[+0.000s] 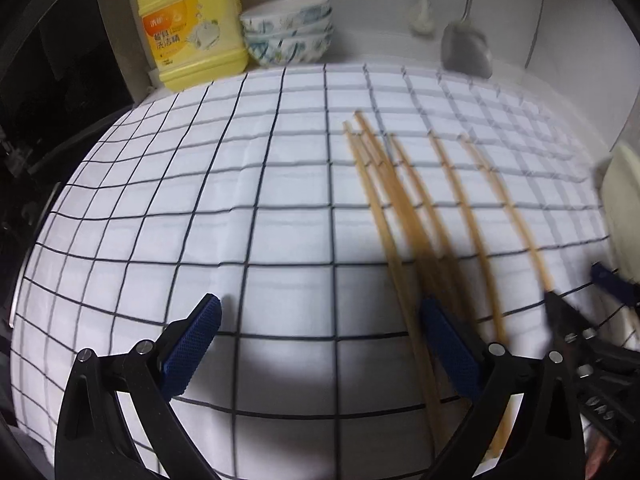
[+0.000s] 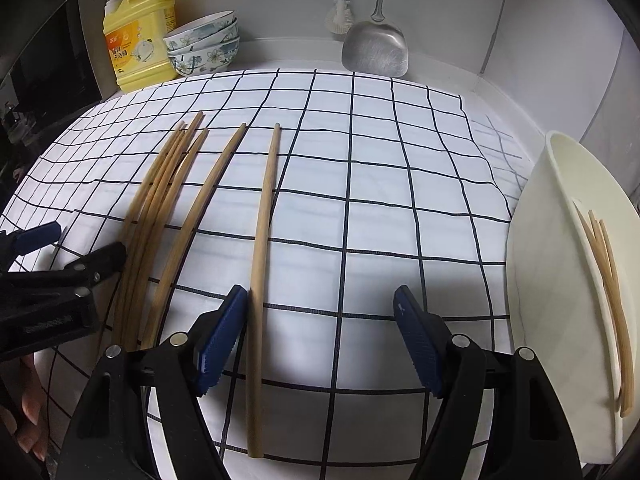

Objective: Organize utensils
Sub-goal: 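Lower the left tool and close it on a chopstick while the right tool grasps another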

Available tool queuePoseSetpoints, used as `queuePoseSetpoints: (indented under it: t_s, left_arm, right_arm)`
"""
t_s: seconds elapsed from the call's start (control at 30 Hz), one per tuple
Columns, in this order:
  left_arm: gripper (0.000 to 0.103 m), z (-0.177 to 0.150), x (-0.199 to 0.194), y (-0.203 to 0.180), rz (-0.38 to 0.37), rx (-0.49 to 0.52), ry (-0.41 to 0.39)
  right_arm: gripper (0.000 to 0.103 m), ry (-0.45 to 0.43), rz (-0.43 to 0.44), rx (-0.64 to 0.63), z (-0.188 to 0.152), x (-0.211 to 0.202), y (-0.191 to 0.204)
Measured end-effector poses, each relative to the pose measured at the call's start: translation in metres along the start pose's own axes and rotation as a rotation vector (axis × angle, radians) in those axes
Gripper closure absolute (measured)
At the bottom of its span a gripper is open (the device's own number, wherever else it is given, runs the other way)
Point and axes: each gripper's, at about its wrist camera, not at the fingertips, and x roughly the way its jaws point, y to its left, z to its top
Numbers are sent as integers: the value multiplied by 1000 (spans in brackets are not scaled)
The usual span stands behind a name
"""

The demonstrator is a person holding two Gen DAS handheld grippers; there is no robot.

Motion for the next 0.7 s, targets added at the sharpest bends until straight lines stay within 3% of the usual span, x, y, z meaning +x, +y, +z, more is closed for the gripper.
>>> queuePoseSetpoints:
  t_s: [0.33, 0.7]
  left_arm:
    - [5, -3, 1, 20, -4, -48, 3]
    - [5, 14, 10, 18, -4, -45, 17]
  right_arm:
    - [32, -3, 2, -3, 0, 0, 0]
    - [32, -19, -7, -20, 1, 2, 6]
